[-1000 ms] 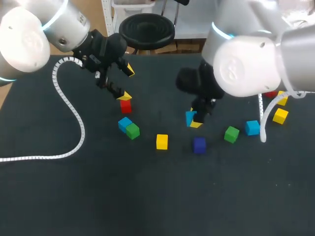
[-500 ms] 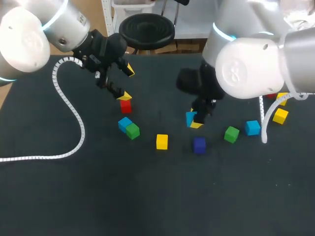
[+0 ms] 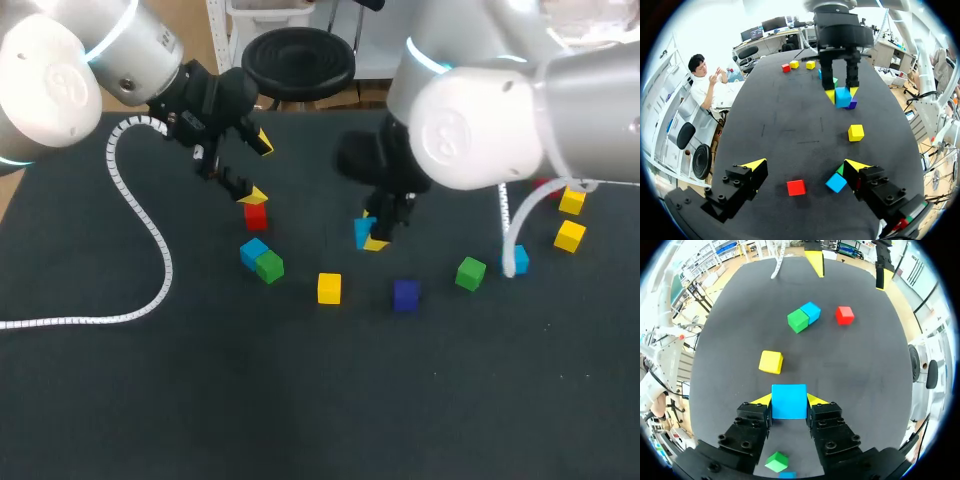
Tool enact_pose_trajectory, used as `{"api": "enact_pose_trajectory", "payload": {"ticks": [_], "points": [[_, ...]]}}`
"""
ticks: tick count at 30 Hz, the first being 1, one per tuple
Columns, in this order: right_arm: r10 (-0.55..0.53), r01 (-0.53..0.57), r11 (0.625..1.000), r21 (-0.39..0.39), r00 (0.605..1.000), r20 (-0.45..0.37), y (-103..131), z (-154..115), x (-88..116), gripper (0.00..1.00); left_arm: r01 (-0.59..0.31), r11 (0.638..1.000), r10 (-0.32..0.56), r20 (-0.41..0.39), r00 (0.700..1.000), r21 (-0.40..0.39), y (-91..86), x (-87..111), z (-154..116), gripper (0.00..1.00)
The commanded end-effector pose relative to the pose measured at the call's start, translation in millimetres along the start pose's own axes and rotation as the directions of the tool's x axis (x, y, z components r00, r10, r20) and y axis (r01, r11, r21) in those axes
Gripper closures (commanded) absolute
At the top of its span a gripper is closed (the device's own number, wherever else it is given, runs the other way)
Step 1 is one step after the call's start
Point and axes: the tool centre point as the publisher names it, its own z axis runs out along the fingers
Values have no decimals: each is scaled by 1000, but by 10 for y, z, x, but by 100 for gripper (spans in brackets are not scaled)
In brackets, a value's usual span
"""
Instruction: Place the blue cubes, place green cubes on the blue cubes, place the yellow cubes on the green cubes, then place the red cubes on the yellow cubes, and place purple cube on the red cubes.
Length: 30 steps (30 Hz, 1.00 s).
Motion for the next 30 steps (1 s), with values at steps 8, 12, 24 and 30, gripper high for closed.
{"api": "enact_pose_trajectory", "payload": {"ticks": [8,12,24,30], "points": [[34,-34,999,-10,998,44,-244,308,41,100,3,1000,-3,-6,1000,2,10,-11,-1,0],[38,-38,999,5,997,63,-265,384,58,100,3,1000,-3,-6,1000,2,10,-11,-1,0],[68,-71,997,29,993,92,-270,491,63,100,3,1000,-3,-6,1000,2,10,-11,-1,0],[55,-57,998,15,994,92,-270,469,44,100,3,1000,-3,-6,1000,2,10,-11,-1,0]]}}
